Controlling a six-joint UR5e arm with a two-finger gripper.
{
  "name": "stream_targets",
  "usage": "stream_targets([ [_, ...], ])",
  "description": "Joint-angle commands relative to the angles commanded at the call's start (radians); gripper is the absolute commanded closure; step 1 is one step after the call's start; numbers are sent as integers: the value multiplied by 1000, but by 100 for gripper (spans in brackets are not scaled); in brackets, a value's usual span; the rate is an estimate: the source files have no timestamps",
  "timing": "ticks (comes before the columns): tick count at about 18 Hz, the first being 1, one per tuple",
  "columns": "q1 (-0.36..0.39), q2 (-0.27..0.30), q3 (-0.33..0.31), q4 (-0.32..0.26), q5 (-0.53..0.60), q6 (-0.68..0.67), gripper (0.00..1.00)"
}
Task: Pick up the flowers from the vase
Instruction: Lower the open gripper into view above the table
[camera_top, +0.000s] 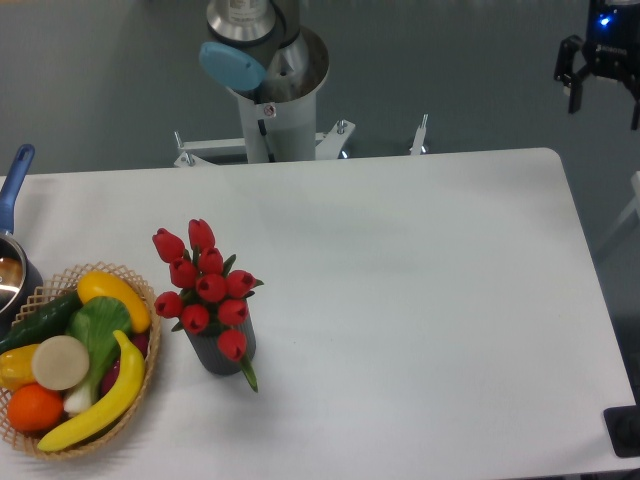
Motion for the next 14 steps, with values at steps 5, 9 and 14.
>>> stream_targets([
  [5,0,6,-9,-11,-2,-3,0],
  [9,0,11,-18,-37,-12,-78,0],
  [14,-24,17,-35,-32,-80,-253,0],
])
